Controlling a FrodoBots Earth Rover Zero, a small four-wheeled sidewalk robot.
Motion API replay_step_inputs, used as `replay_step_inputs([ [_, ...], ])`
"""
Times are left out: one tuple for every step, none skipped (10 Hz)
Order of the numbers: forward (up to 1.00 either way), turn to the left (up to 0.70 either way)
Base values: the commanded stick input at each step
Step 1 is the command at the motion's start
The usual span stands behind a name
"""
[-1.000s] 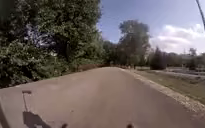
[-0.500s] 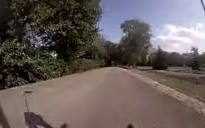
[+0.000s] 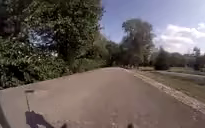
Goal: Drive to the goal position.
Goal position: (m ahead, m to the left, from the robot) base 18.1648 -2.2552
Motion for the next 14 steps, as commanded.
replay_step_inputs([
  [0.7, 0.0],
  [0.7, 0.0],
  [0.7, 0.0],
  [0.7, 0.0],
  [0.7, 0.0],
  [0.7, 0.0],
  [0.7, 0.0],
  [0.7, 0.0],
  [0.7, 0.0],
  [0.7, 0.0],
  [0.7, 0.0],
  [0.7, 0.0],
  [0.7, 0.0],
  [0.7, 0.0],
])
